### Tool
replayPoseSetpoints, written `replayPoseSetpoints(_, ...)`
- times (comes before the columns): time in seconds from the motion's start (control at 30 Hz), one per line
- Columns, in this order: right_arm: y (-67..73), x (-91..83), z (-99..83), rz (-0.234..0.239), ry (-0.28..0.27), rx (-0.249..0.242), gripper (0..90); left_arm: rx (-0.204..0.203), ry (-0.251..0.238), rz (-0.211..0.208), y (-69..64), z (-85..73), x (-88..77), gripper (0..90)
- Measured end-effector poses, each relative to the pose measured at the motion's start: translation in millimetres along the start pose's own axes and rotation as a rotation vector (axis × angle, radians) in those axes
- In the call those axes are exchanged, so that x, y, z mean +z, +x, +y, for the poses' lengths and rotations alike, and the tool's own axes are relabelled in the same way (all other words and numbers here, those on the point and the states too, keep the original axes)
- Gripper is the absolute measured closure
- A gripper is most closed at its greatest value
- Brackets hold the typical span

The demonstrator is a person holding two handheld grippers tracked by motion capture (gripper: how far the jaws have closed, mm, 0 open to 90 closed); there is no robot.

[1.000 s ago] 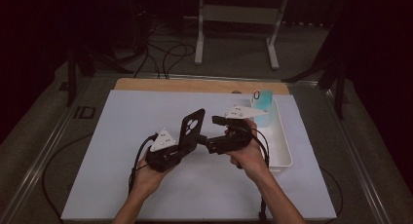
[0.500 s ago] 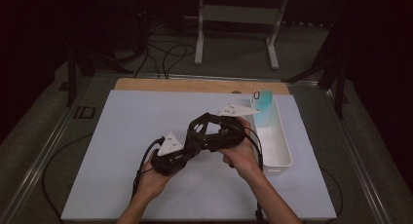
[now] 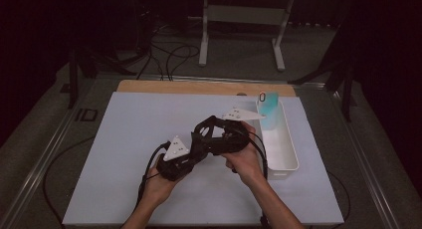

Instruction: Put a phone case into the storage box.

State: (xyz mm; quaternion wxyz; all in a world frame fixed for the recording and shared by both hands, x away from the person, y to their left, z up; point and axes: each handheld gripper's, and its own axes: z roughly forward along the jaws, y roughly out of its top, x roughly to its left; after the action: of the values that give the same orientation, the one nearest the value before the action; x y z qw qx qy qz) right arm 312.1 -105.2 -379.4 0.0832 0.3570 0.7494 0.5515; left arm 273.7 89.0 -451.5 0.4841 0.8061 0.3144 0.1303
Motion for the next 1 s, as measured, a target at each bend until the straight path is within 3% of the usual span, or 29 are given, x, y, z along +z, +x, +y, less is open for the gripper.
replayPoseSetpoints(0.33,1.2,1.8,-1.8,-0.001,0.006,0.005,12.7,0.002,-0.002,-0.008,-0.6,-0.2,-0.2,84.6)
replayPoseSetpoints(0.4,1.2,1.4,-2.0,0.007,0.01,0.008,13.2,0.006,-0.003,-0.022,0.4,0.1,-0.4,76.3)
replayPoseSetpoints(0.5,3.0,1.7,-2.6,0.007,0.015,-0.001,13.2,0.022,-0.005,-0.011,0.2,0.7,-1.9,57.5)
replayPoseSetpoints(0.57,3.4,1.9,-2.7,0.007,0.013,-0.002,13.3,0.044,-0.003,0.047,-1.6,1.1,-3.5,42.7)
replayPoseSetpoints(0.73,2.9,1.9,-3.1,0.004,0.014,-0.005,13.3,0.035,-0.036,0.075,1.4,1.9,-8.9,15.6)
replayPoseSetpoints(1.0,0.2,2.1,-3.3,-0.007,0.026,-0.02,13.3,0.01,-0.049,0.142,16.0,-0.5,-22.1,3.8)
